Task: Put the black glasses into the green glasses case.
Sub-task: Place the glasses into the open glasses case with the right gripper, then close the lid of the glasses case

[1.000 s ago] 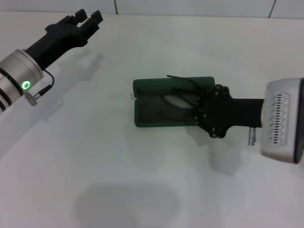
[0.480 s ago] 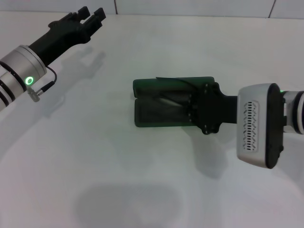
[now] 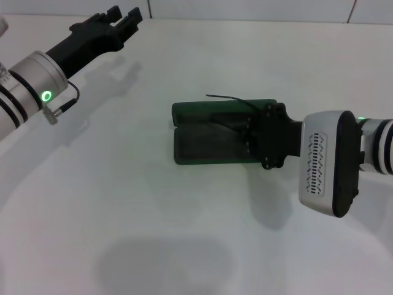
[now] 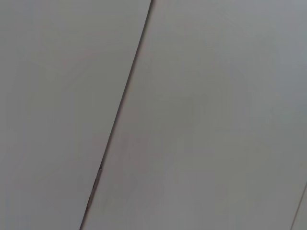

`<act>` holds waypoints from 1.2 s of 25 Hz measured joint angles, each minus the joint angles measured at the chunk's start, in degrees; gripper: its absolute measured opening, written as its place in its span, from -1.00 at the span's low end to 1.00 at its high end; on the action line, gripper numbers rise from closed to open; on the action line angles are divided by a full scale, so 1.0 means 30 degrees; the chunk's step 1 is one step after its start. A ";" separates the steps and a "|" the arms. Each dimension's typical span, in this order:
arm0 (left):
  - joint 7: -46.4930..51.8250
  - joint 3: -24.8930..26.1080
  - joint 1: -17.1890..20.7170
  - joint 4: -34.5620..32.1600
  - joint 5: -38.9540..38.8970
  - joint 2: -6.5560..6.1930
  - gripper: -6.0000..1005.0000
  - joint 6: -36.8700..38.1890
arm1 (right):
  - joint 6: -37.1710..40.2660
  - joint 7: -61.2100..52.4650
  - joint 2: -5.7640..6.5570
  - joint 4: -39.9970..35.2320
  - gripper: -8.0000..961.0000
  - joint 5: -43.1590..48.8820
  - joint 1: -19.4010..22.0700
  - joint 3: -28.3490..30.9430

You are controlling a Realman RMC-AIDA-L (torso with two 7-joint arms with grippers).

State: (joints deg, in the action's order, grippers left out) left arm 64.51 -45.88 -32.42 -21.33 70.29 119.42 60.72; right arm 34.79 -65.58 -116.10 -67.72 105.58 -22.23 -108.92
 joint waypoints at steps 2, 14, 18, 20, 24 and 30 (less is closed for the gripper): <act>-0.0001 0.0000 -0.0081 0.0000 0.0000 0.0000 0.03 -0.0005 | -0.0058 0.0002 -0.0002 0.0045 -0.74 0.0007 -0.0022 -0.0196; -0.0001 -0.0013 -0.0109 -0.0005 0.0021 0.0036 0.03 -0.0028 | -0.1841 -0.0085 -0.0033 0.0106 -0.43 -0.0133 0.0146 -0.1772; -0.0001 -0.0030 -0.0015 -0.0004 0.0021 0.0037 0.03 -0.0020 | -0.1147 -0.0349 -0.0032 -0.0064 -0.31 -0.0520 0.0174 -0.1791; -0.0001 -0.0030 -0.0011 0.0004 0.0021 0.0038 0.03 -0.0028 | -0.0577 -0.0406 -0.0031 -0.0070 -0.31 -0.0904 0.0176 -0.1763; -0.0001 -0.0061 0.0001 0.0013 0.0021 0.0038 0.03 -0.0029 | 0.0007 -0.0447 -0.0003 -0.0075 -0.31 -0.1660 0.0193 -0.1680; -0.0001 -0.0215 0.0038 0.0021 0.0259 0.0021 0.03 -0.0029 | 0.2546 -0.0455 0.0056 0.0094 -0.31 -0.3150 0.0367 -0.0447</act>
State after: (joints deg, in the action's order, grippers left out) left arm 64.51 -46.52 -32.30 -21.27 71.07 119.48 60.64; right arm 42.43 -66.95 -115.93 -67.44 96.13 -21.13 -110.26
